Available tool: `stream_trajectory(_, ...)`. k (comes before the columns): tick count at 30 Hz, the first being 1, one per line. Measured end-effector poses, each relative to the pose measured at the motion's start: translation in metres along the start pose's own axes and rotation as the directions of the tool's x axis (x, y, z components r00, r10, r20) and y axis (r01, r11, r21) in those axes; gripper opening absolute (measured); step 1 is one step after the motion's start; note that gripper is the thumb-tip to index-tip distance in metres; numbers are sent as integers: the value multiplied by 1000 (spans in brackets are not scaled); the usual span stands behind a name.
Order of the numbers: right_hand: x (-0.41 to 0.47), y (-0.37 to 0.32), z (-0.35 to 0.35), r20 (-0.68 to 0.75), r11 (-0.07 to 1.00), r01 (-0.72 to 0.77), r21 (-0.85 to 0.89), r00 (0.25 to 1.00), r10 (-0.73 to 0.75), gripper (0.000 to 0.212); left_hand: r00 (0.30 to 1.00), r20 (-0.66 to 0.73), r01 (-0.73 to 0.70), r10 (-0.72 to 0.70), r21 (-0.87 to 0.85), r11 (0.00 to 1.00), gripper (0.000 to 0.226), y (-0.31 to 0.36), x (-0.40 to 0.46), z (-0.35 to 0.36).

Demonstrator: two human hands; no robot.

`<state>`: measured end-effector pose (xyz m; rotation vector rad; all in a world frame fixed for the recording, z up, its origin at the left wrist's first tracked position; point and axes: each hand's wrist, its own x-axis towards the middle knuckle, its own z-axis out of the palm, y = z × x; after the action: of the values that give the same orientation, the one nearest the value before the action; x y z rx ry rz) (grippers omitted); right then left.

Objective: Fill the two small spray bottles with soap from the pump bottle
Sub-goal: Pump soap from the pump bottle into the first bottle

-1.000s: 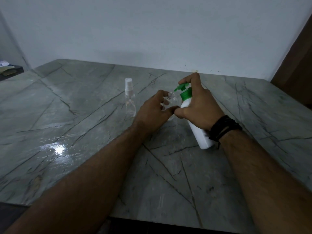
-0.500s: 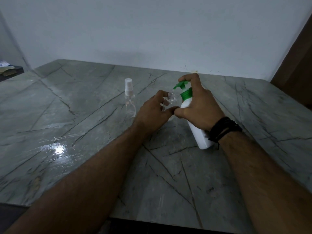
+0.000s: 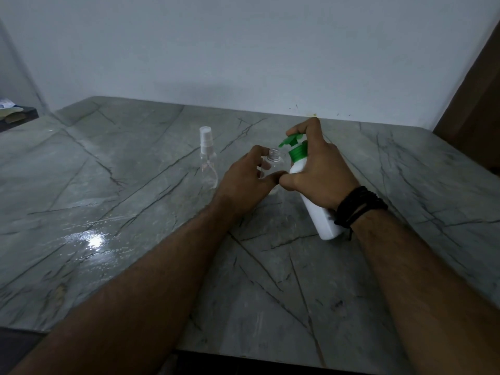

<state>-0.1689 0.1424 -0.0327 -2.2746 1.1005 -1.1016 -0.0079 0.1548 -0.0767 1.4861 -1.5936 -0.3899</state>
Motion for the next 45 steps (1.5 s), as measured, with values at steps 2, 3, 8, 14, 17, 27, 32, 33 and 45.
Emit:
stream_trajectory(2,0,1,1,-6,1000,-2,-2,1000,2,72,1000,-5,-9,9,3,1000,50,0,0,1)
stream_trajectory(3,-1,1,0,-11,1000,1,-5,1000,-1,73,1000,-9,-13,13,0,1000,49,0,-1,1)
stream_trajectory(8,-1,1,0,-11,1000,0,-2,1000,0,74,1000,-12,-14,14,-8,1000,48,-1,-1,0)
stream_trajectory(14,-1,1,1,-2,1000,-1,-6,1000,1,76,1000,-3,-14,14,-11,1000,48,0,-1,0)
stream_trajectory(17,-1,0,0,-2,1000,-2,-4,1000,2,75,1000,-7,-15,15,-3,1000,49,0,-1,0)
stream_trajectory(27,-1,0,0,2,1000,3,-6,1000,-3,76,1000,0,-12,12,-7,1000,47,-1,-1,0)
stream_trajectory(32,-1,0,1,2,1000,1,-5,1000,-1,73,1000,-3,-10,10,1,1000,44,-1,0,0)
stream_trajectory(33,-1,0,2,-1,1000,1,-7,1000,-1,74,1000,-4,-11,11,0,1000,44,-1,0,0)
stream_trajectory(45,-2,0,1,0,1000,6,-16,1000,-6,77,1000,5,-5,5,-12,1000,48,2,-2,-1)
